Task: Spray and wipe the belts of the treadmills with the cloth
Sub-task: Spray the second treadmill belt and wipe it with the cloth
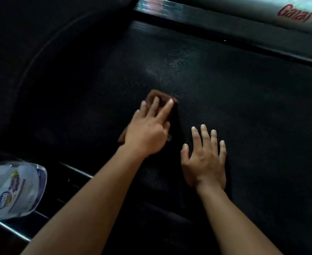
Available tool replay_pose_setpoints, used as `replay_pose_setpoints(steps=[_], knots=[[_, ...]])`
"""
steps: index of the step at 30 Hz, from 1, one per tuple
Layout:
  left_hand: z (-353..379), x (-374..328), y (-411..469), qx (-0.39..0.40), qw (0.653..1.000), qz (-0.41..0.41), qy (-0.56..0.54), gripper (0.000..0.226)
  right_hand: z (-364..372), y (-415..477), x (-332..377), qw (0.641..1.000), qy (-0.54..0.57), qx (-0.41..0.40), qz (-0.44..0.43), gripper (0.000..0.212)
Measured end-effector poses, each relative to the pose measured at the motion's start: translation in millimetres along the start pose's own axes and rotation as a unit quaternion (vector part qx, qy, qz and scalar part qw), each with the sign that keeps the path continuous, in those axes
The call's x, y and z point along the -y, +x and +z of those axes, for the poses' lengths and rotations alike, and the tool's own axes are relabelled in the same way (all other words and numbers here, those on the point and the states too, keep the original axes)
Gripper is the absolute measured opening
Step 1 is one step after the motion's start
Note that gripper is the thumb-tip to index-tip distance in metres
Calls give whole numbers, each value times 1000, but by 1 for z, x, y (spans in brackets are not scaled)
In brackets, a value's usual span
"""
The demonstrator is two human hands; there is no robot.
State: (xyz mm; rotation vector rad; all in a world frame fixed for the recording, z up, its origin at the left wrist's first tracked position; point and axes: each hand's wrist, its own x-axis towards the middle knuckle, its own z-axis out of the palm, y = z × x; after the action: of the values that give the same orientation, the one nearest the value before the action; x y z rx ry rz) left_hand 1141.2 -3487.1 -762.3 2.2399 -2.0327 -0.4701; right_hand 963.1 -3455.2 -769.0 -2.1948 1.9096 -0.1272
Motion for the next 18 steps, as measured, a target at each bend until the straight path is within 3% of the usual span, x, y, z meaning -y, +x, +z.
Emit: replay_pose_setpoints(steps=[3,6,10,12,18], knots=[[2,-10,-67,32,999,2,-20,60,-1,-1,0,1000,-4,2,1,64],[-5,17,-105,33,997,-59,21,58,-2,-3,0,1000,-9,1,0,61],[-23,61,-82,1,981,-194,7,60,-2,-3,0,1000,-9,-1,-1,62],[-29,78,-57,-32,974,-223,-23,60,-2,-3,0,1000,-7,0,-2,62],[-30,57,-15,-37,985,-164,-31,61,-4,-3,-2,1000,9,8,-9,62]])
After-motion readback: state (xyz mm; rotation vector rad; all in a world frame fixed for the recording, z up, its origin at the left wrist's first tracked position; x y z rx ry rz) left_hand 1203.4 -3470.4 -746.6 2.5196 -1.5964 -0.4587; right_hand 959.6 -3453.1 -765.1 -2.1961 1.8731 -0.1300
